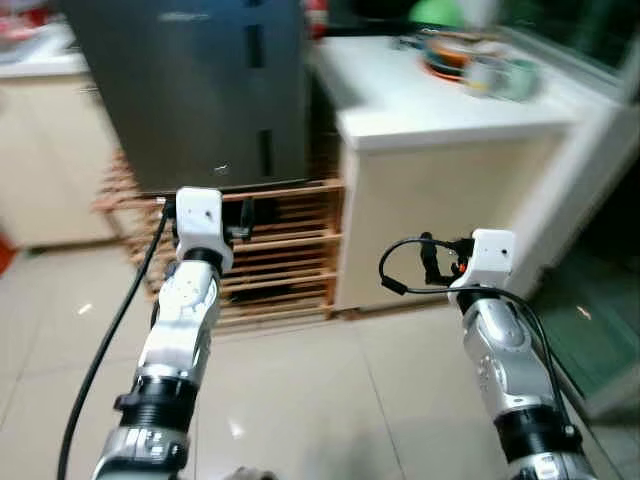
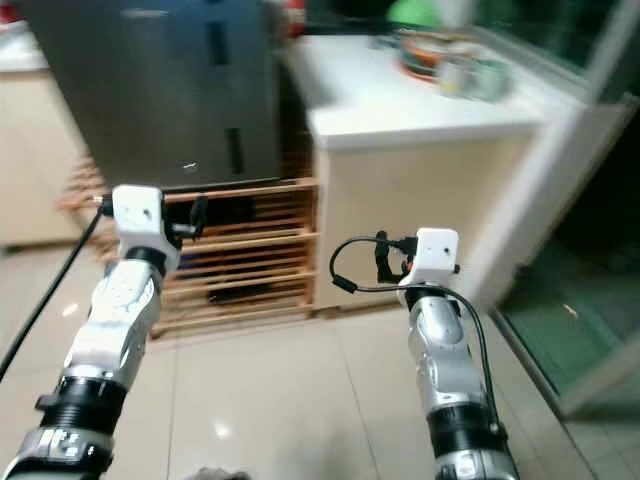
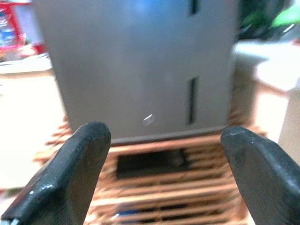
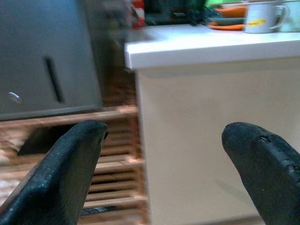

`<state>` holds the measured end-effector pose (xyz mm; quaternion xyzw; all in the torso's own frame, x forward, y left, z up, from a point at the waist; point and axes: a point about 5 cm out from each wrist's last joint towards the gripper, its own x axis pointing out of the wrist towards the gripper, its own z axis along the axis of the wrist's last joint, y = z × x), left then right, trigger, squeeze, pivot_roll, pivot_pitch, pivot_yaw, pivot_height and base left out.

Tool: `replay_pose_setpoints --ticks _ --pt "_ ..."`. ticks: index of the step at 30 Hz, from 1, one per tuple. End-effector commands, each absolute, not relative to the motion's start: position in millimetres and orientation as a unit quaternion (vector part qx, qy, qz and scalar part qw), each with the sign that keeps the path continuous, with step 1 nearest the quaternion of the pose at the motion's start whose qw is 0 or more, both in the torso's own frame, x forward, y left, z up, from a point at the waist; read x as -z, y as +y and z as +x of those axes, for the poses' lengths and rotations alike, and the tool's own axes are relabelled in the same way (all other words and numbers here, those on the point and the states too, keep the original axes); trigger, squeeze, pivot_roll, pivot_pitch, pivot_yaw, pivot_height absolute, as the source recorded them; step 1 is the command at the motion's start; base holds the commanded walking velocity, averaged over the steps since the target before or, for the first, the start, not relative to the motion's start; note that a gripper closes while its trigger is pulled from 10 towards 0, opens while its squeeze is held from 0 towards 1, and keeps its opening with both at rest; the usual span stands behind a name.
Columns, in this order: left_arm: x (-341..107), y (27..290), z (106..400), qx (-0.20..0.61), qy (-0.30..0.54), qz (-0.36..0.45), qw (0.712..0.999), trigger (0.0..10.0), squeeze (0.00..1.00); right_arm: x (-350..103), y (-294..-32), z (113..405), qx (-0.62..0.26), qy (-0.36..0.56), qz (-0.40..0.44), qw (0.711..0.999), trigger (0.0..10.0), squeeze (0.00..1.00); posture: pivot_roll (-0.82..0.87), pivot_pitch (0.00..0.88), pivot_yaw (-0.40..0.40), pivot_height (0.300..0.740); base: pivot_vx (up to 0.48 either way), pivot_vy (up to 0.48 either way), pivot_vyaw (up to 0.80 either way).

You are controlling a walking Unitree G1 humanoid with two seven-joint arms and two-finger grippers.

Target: Restocking fridge

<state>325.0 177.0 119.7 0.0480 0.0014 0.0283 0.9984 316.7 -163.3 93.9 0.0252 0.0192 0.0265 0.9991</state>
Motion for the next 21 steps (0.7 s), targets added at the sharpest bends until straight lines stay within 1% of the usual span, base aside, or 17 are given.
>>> replay_pose_setpoints --ticks 1,6,11,16,21 --pt "-129 172 332 -0.017 -0.011 0.051 0.999 10.0 0.0 -91 -164 316 -0.029 0.02 0.018 0.999 10.0 0.0 -0.04 0.0 0.02 0.74 0.472 0.0 0.0" --pt "-123 171 332 -0.018 0.003 0.042 0.999 10.0 0.0 -88 -168 314 -0.025 0.022 0.017 0.999 10.0 0.0 -0.05 0.0 0.028 0.74 0.471 0.0 0.0" --pt "-118 170 331 -0.013 0.01 0.041 0.999 10.0 0.0 -82 -166 309 -0.03 0.027 0.017 0.999 10.0 0.0 -0.06 0.0 0.038 0.74 0.465 0.0 0.0" --pt "-116 173 331 -0.011 0.014 0.043 0.999 10.0 0.0 -81 -164 309 -0.029 0.028 0.02 0.999 10.0 0.0 -0.06 0.0 0.044 0.74 0.461 0.0 0.0" --pt "-116 174 332 -0.011 0.014 0.046 0.999 10.0 0.0 -77 -168 309 -0.022 0.035 0.029 0.999 10.0 0.0 -0.05 0.0 0.046 0.74 0.461 0.0 0.0"
